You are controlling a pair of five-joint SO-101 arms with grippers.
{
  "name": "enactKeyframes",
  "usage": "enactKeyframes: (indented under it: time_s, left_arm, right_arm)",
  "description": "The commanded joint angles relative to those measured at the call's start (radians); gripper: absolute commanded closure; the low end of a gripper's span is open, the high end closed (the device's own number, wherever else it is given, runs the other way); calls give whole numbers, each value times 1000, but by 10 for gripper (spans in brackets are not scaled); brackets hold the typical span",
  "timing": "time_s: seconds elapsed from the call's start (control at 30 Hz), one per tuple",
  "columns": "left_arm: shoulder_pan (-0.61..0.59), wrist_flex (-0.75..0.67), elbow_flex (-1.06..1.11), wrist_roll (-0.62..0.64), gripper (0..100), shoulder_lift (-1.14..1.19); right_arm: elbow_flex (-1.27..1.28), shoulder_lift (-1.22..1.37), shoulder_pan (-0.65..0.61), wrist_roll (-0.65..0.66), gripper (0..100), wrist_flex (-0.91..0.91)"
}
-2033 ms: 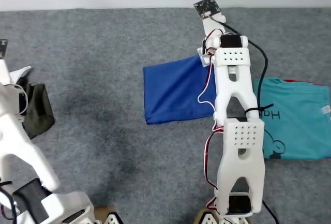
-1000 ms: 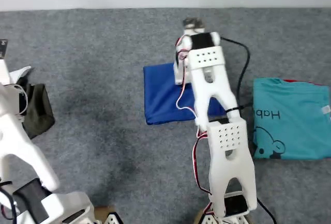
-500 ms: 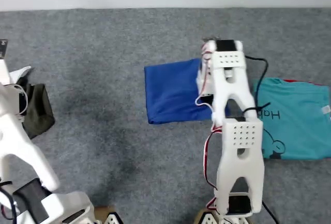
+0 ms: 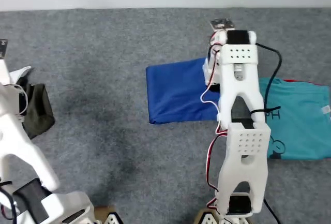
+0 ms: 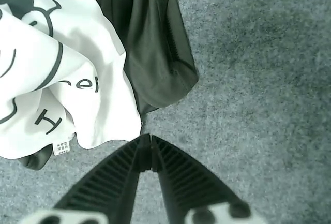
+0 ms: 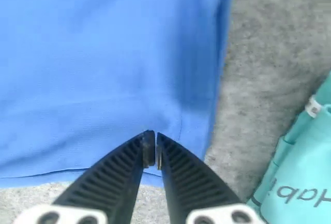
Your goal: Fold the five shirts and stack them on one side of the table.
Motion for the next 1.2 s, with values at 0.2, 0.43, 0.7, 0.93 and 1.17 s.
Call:
enactKeyframes:
  time_s: [0.2, 0.43, 0.7, 0.93, 1.17]
  left_arm:
    - [5, 11, -2, -3, 995, -48]
    - [5, 12, -2, -3, 995, -48]
    - [2, 14, -2, -2, 995, -48]
    - [3, 14, -2, -3, 995, -48]
    - [2, 14, -2, -5, 995, -48]
  right_arm:
    - [-9, 8, -15, -230, 619, -35]
    - [-9, 127, -56, -285, 615, -120]
    - [-11, 214, -122, -307, 682, -79]
    - [-11, 225, -137, -227, 928, -79]
    - [-25, 193, -87, -124, 988, 10]
